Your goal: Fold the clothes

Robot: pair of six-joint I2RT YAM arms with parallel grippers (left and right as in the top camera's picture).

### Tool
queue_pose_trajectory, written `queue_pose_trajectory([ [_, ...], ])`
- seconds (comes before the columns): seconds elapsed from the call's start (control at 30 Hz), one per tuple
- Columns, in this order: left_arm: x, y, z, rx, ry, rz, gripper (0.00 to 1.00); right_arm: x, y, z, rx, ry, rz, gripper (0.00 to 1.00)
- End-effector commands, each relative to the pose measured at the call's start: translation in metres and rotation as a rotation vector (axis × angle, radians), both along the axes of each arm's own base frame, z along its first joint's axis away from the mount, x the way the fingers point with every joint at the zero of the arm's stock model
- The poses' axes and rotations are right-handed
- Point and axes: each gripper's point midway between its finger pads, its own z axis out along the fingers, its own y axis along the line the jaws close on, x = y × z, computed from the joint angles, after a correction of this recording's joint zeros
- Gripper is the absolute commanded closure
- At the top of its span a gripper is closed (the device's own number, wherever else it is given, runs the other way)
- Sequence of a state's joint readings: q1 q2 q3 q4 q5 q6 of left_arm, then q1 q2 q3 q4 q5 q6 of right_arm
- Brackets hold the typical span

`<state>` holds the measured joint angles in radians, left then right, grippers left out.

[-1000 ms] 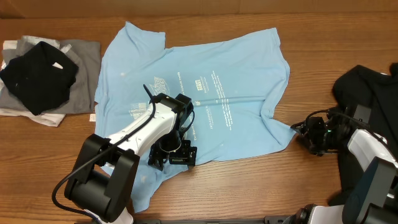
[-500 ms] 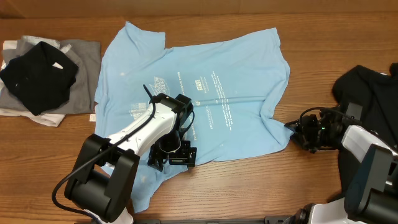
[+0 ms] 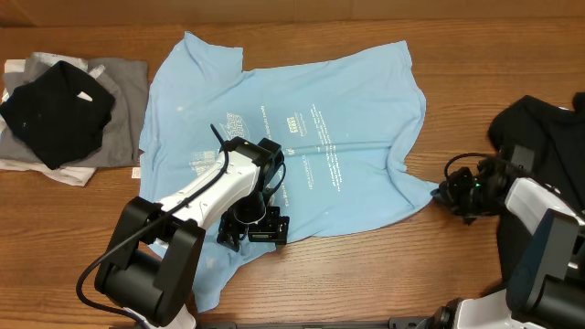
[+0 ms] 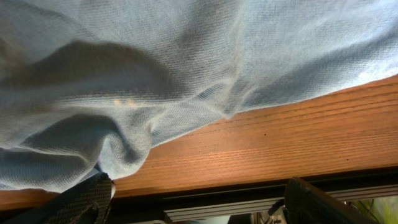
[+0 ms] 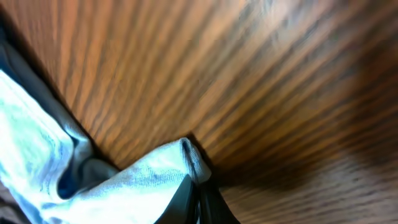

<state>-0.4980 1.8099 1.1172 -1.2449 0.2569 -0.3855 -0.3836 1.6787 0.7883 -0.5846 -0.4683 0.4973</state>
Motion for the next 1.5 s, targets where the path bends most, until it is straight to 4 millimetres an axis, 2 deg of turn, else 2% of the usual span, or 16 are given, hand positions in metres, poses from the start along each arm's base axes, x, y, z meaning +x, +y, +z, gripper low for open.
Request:
queue_pose_trajectory([
  [0.0, -0.003, 0.001, -0.004, 0.006, 0.018, -0.028, 0.08, 0.01, -0.023, 0.011, -0.116, 0.028, -0.008, 0.96],
  [0.13, -0.004, 0.002, -0.003, 0.007, 0.021, -0.028, 0.08, 0.001, -0.038, 0.025, -0.208, 0.092, -0.005, 0.96],
  [0.27, -0.004, 0.002, -0.004, 0.007, 0.02, -0.028, 0.06, -0.009, -0.046, 0.043, -0.267, 0.111, -0.014, 0.96],
  [0.47, -0.004, 0.002, -0.004, 0.007, 0.02, -0.028, 0.06, -0.032, -0.039, 0.064, -0.272, 0.14, -0.013, 0.96],
  [0.67, -0.004, 0.002, -0.004, 0.007, 0.02, -0.028, 0.06, -0.059, -0.033, 0.073, -0.268, 0.22, -0.005, 0.96],
  [0.77, -0.004, 0.002, -0.004, 0.007, 0.019, -0.029, 0.06, -0.074, -0.04, 0.077, -0.323, 0.266, -0.01, 0.96],
  [0.83, -0.004, 0.002, -0.004, 0.007, 0.019, -0.029, 0.06, -0.082, -0.05, 0.082, -0.383, 0.297, -0.076, 0.96],
  [0.97, -0.004, 0.002, -0.004, 0.0, 0.019, -0.043, 0.06, -0.085, -0.061, 0.1, -0.459, 0.254, -0.17, 0.94],
  [1.0, -0.004, 0.002, -0.004, -0.001, 0.019, -0.045, 0.06, -0.083, -0.062, 0.104, -0.465, 0.23, -0.176, 0.85],
  [1.03, -0.004, 0.002, -0.004, -0.001, 0.019, -0.045, 0.06, -0.082, -0.062, 0.107, -0.47, 0.213, -0.18, 0.58],
  [1.07, -0.004, 0.002, -0.004, -0.001, 0.018, -0.045, 0.06, -0.082, -0.062, 0.109, -0.473, 0.202, -0.183, 0.18],
  [1.1, -0.003, 0.001, -0.004, -0.002, 0.016, -0.045, 0.06, -0.082, -0.062, 0.109, -0.473, 0.2, -0.183, 0.09],
  [1.17, -0.002, 0.001, -0.004, -0.004, 0.012, -0.045, 0.06, -0.082, -0.062, 0.109, -0.47, 0.203, -0.177, 0.02],
  [1.3, -0.001, 0.001, -0.004, -0.006, 0.009, -0.044, 0.06, -0.076, -0.061, 0.109, -0.459, 0.177, -0.18, 0.0],
  [1.37, 0.0, 0.0, -0.005, -0.009, 0.003, -0.044, 0.06, -0.058, -0.052, 0.112, -0.411, 0.089, -0.127, 0.0],
  [1.47, 0.005, -0.003, -0.006, -0.016, -0.018, -0.033, 0.07, -0.015, -0.025, 0.13, -0.289, -0.169, 0.045, 0.04],
])
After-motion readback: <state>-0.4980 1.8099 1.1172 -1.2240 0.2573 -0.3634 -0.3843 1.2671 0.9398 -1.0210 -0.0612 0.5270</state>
